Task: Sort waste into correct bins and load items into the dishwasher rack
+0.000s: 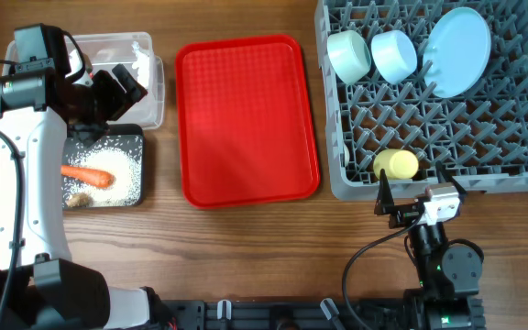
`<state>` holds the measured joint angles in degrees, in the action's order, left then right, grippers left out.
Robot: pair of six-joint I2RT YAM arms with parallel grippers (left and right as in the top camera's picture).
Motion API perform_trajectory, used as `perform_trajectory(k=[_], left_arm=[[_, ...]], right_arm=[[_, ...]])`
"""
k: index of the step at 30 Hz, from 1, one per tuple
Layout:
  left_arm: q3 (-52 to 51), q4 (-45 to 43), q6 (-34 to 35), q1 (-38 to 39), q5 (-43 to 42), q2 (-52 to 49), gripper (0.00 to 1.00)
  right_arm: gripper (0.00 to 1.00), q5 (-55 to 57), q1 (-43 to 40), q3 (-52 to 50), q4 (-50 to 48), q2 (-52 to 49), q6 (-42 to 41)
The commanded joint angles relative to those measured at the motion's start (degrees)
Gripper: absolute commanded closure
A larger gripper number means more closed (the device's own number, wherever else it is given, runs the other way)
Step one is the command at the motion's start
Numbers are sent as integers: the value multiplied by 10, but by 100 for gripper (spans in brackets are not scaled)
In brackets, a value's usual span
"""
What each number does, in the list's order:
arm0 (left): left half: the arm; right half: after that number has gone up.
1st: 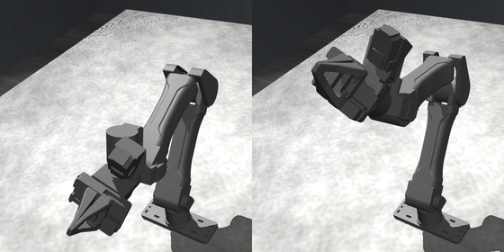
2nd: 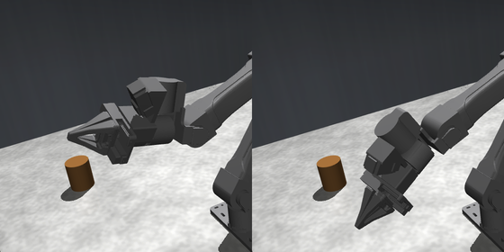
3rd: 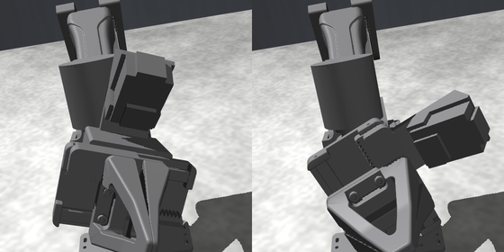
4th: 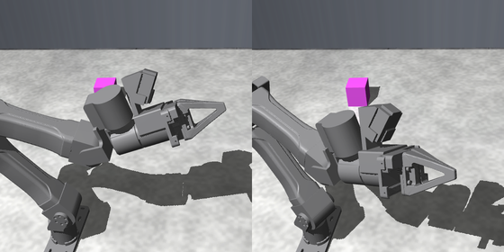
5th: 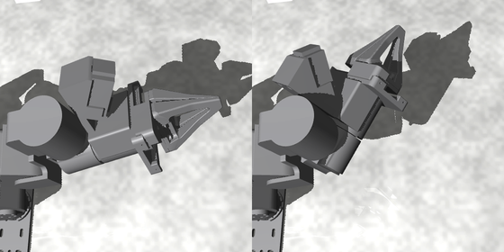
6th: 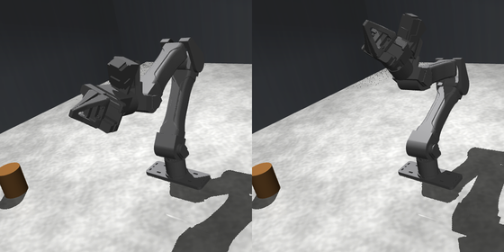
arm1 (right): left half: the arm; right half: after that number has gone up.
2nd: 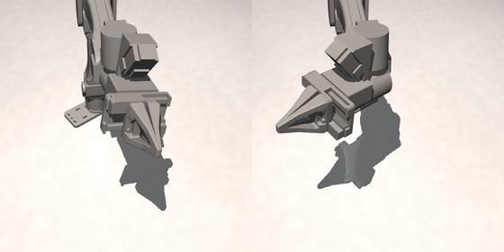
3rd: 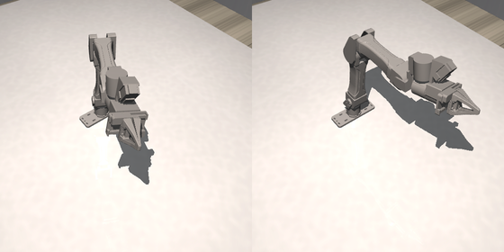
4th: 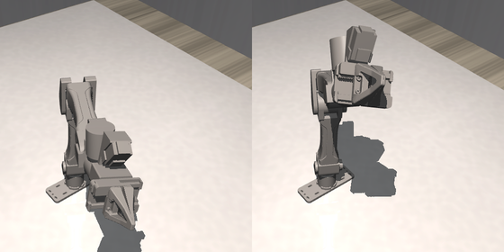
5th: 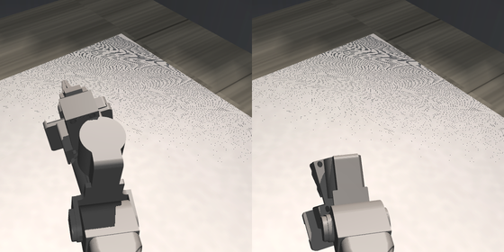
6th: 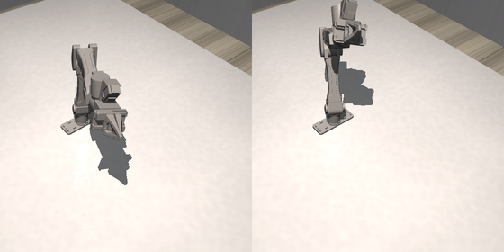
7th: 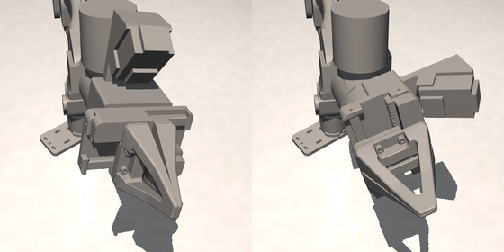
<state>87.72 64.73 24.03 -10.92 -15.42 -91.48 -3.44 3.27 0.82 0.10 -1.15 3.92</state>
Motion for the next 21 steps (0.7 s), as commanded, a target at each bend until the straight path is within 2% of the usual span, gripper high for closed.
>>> perform_trajectory(k=[1,11,17,21], left_arm=[[8,0,-11,2,-6,7,0],[0,-17,-21,14,35,61,0],[-106,-220,-198,114,33,162,0],[-231,-362,-206,136,33,259,0]], right_arm=[[1,-9,-2,-5,-3,9,-10],[0,-9,-2,-5,-3,9,-10],[1,-9,-2,-5,-3,9,-10],[0,-9,-2,-5,-3,9,-10]])
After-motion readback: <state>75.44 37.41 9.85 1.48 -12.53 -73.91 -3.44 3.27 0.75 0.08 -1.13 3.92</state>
